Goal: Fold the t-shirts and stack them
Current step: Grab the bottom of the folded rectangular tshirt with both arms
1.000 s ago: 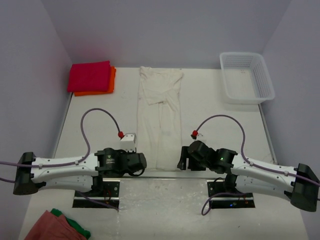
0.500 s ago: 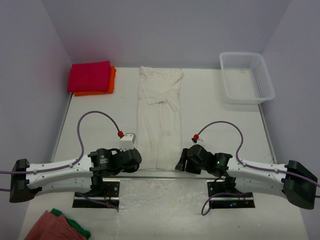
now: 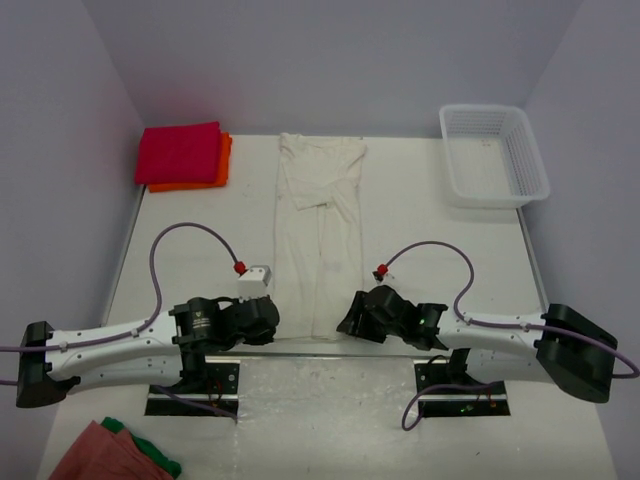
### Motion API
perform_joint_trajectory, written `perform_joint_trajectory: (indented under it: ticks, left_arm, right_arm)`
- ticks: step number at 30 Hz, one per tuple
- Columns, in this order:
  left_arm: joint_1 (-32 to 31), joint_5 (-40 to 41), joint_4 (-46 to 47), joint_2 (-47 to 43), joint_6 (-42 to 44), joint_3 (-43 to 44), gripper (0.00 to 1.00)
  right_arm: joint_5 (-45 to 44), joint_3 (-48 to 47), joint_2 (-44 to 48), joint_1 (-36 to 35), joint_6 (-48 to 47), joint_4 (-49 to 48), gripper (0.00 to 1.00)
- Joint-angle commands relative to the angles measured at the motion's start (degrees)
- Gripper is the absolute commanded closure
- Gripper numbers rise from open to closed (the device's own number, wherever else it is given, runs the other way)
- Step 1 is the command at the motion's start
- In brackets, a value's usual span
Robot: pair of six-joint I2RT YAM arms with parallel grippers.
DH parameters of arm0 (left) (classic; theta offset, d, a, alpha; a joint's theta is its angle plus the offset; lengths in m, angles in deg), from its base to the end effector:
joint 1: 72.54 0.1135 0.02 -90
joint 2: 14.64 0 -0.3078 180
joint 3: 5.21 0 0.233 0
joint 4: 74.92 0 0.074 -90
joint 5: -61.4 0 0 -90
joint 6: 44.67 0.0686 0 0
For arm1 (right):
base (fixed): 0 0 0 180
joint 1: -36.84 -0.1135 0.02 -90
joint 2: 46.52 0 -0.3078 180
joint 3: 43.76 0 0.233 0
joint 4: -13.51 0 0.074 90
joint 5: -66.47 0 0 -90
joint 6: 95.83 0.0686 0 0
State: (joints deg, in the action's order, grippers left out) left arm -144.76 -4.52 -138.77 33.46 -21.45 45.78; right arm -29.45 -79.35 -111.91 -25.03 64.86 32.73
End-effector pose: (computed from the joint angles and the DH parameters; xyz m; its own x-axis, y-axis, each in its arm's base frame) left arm 0.0613 -0.0995 0.2349 -0.8486 -0.1013 -0.5192 0.0736 0.9494 -0.3055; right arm 0.0945 0.1618 0.1702 -0.9154 0.2787 -0.2903 0.0564 0.8031 0.5932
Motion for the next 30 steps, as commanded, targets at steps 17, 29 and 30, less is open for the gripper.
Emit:
perform_joint_trajectory:
  ticks: [17,29,30]
  left_arm:
    - [0.24,0.01,-0.21,2.35,0.51,-0.30,0.85]
    - [0.24,-0.61,-0.29,3.67,-0.01,-0.66,0.85]
    - [0.24,-0.35,-0.64,3.93,-0.36,-0.48,0.85]
  right_arm:
    - [-4.02,1.77,0.96,-1.77,3.57,10.38,0.50]
    - [-6.13,2.12,1.05,-1.94,4.71,13.29,0.58]
    - [-5.87,2.03,0.18,-1.94,4.71,13.11,0.62]
